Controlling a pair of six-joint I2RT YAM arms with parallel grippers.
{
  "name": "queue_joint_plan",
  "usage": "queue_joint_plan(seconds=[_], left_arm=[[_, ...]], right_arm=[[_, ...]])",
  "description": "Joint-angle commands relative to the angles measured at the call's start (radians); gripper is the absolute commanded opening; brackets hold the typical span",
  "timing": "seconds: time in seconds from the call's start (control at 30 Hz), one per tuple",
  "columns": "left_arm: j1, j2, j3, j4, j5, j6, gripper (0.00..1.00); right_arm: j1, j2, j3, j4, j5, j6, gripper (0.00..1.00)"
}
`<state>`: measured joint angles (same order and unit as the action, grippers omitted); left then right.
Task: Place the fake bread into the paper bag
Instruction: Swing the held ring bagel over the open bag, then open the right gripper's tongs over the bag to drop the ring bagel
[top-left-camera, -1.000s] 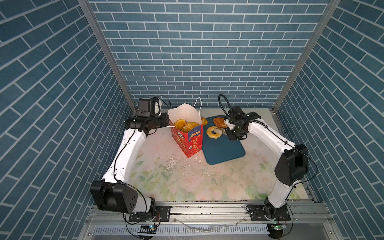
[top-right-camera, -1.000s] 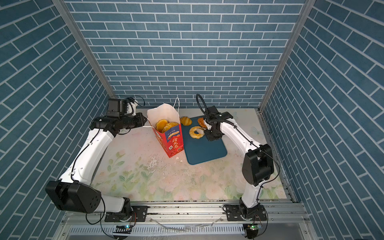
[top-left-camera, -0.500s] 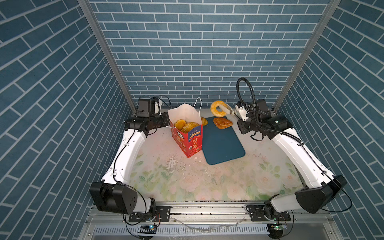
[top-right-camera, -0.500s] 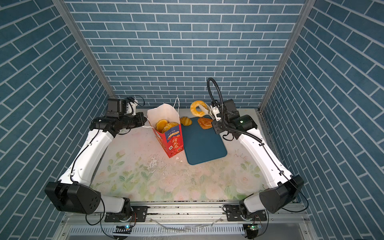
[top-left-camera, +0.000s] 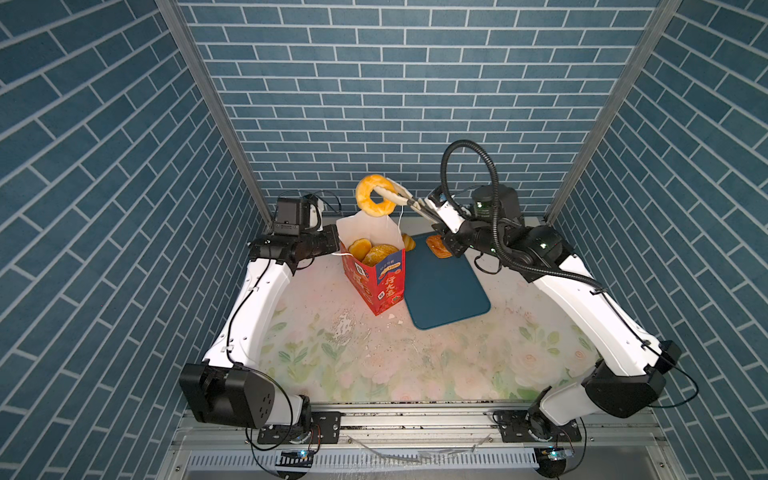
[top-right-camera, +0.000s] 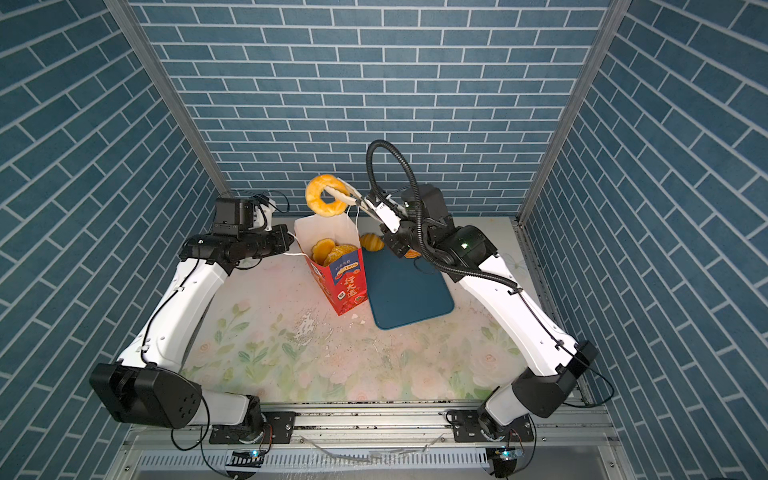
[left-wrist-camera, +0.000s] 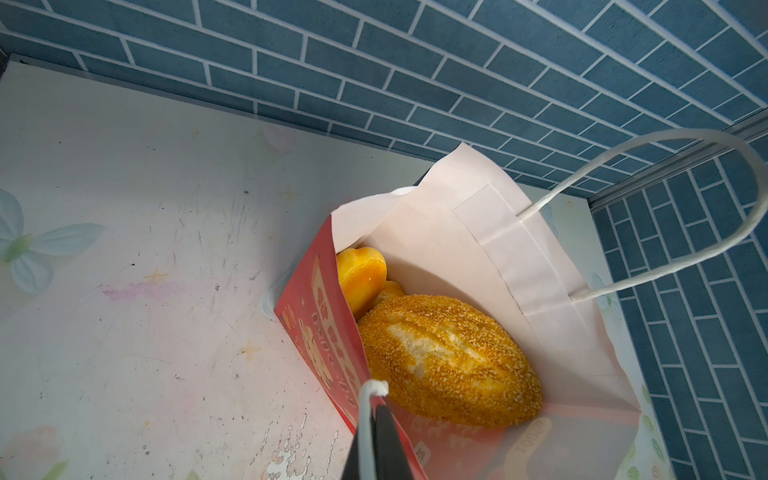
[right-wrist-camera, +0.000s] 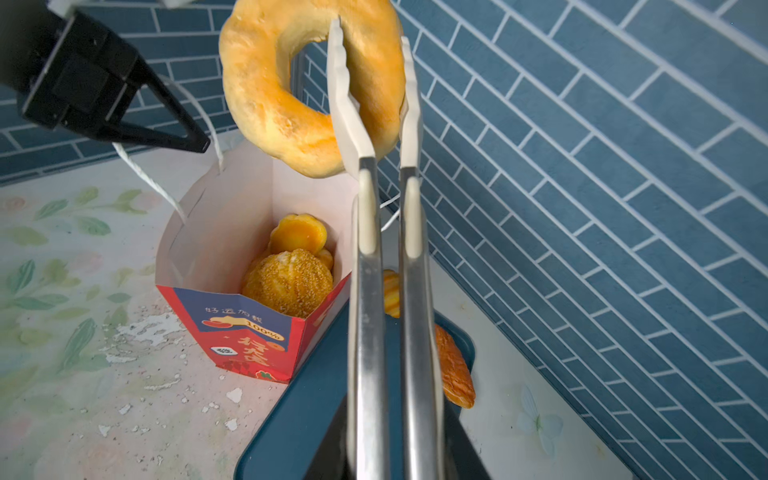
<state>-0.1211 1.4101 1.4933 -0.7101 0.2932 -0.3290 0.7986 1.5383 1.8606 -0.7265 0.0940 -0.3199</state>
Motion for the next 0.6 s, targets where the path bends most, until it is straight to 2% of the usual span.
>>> queue_joint_plan(seconds=[0.0, 0.17, 0.3, 0.57], left_arm=[[-0.001, -0.028, -0.011, 0.01, -0.012, 0.001, 0.05], [-0.002, -0.028, -0.008, 0.008, -0.011, 0.004, 0.04], [0.0, -0.026, -0.009, 0.006, -0.012, 0.007, 0.05], [-0.001, -0.028, -0.007, 0.008, -0.012, 0.009, 0.04]], right_arm=[[0.033, 0.035, -0.025, 0.007, 0.016, -0.08, 0.12], [0.048, 0.065, -0.034, 0.003, 0.077, -0.082, 0.2], [0.053, 0.069, -0.019, 0.003, 0.07, -0.076, 0.3], [0.054, 0.082, 0.008, -0.016, 0.084, -0.072, 0.4]])
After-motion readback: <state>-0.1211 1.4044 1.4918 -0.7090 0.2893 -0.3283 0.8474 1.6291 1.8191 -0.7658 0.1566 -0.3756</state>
